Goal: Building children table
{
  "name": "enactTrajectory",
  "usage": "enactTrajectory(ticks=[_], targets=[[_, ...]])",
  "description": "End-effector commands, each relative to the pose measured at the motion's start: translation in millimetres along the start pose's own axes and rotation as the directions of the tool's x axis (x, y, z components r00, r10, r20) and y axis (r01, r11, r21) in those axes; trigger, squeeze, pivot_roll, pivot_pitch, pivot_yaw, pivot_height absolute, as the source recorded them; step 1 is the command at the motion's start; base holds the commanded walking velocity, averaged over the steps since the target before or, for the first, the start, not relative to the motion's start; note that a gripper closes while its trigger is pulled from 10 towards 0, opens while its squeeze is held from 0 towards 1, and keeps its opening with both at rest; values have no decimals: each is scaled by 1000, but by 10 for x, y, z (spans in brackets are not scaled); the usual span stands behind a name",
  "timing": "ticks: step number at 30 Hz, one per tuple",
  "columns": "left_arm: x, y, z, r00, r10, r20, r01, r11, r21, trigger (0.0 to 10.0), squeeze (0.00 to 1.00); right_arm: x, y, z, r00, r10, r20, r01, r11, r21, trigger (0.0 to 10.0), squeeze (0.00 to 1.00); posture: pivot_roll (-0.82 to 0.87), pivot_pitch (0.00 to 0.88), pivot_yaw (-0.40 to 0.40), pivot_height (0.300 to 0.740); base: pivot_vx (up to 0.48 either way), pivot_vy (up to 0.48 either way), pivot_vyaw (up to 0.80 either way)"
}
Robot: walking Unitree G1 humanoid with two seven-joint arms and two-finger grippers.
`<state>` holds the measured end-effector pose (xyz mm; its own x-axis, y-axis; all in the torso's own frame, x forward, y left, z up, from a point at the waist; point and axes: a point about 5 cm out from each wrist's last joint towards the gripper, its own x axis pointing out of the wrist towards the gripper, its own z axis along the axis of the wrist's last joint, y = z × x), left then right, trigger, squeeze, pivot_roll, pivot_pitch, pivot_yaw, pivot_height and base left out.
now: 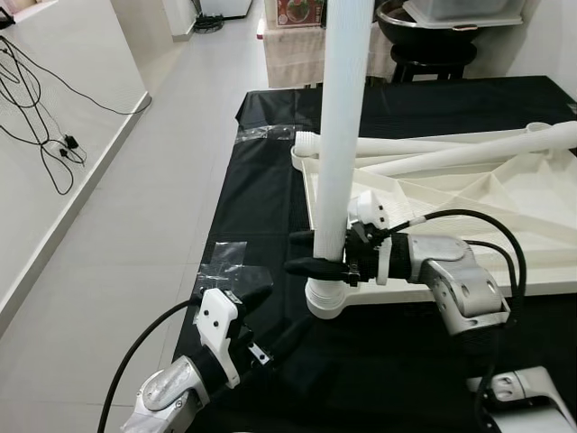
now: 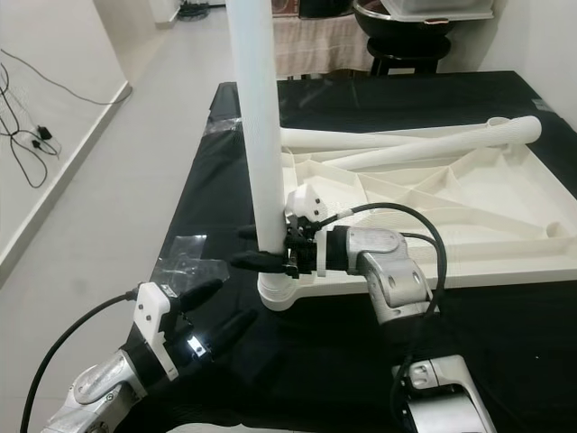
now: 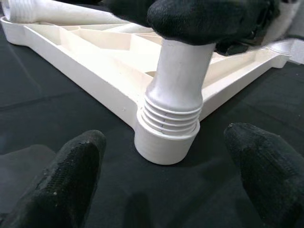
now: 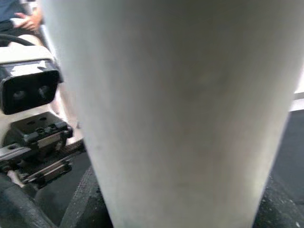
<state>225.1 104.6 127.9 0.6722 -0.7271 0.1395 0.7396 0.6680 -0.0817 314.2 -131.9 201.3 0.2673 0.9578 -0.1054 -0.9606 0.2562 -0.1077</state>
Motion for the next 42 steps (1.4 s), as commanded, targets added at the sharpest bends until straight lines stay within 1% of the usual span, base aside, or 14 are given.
enactTrajectory(ticks=[1,4,6,7,10,16,17,18,19,25,26,38,39,42], targets=[[-29,-22,-10,1000,-4,-10,4,1000,-5,10000,0,-7,68,-130,999,-52,-7,52,997,54,0,0,45,177,67,740,0,0,0],[-38,-21,-6,1000,-4,-10,4,1000,-6,10000,0,19,121,-220,981,-192,-13,192,978,84,0,0,37,185,61,740,0,0,0],[-51,-15,1,1000,-3,-9,3,1000,-6,10000,0,31,158,-401,829,-552,-89,558,827,68,0,0,29,193,66,740,0,0,0],[-60,-11,8,1000,-2,-9,2,1000,-7,10000,0,-15,269,-539,631,-760,-153,773,632,50,0,0,27,198,68,740,0,0,0],[-64,8,10,1000,-3,-12,3,1000,-4,10000,0,45,442,-547,557,-817,-146,830,554,64,0,0,15,188,90,740,0,0,0],[-47,23,-1,1000,-13,-17,13,1000,-5,10000,0,42,307,-521,604,-789,-115,797,597,86,0,0,29,175,81,740,0,0,0],[-41,26,-5,1000,-15,-19,15,1000,-2,10000,0,65,270,-506,630,-770,-105,777,622,98,10000,0,31,169,82,740,0,0,0],[-38,34,-7,1000,-7,-19,7,1000,2,10000,0,121,238,-424,697,-714,-64,717,690,102,10000,0,39,163,80,740,0,0,0],[-34,41,-10,1000,1,-18,0,1000,5,10000,0,163,215,-347,756,-655,-26,653,750,105,10000,1000,46,159,79,740,0,0,0],[-25,49,-18,1000,7,-20,-7,1000,8,10000,0,244,258,-162,915,-402,21,400,915,57,10000,1000,57,145,77,740,0,0,0],[-22,51,-22,1000,6,-21,-5,1000,8,10000,0,220,240,-144,952,-306,3,306,952,35,10000,47,60,141,75,740,0,0,0],[-22,22,-44,1000,-4,-28,5,1000,17,10000,0,125,-19,-28,997,55,-46,-54,998,20,9608,0,83,128,68,740,0,0,0],[-23,15,-45,1000,-6,-29,6,1000,19,10000,0,139,-90,-13,998,51,-39,-50,998,29,0,0,84,127,67,740,0,0,0],[-27,10,-44,1000,-6,-29,7,1000,20,10000,0,148,-135,-4,998,49,-35,-48,998,41,0,0,86,127,69,740,0,0,0]])
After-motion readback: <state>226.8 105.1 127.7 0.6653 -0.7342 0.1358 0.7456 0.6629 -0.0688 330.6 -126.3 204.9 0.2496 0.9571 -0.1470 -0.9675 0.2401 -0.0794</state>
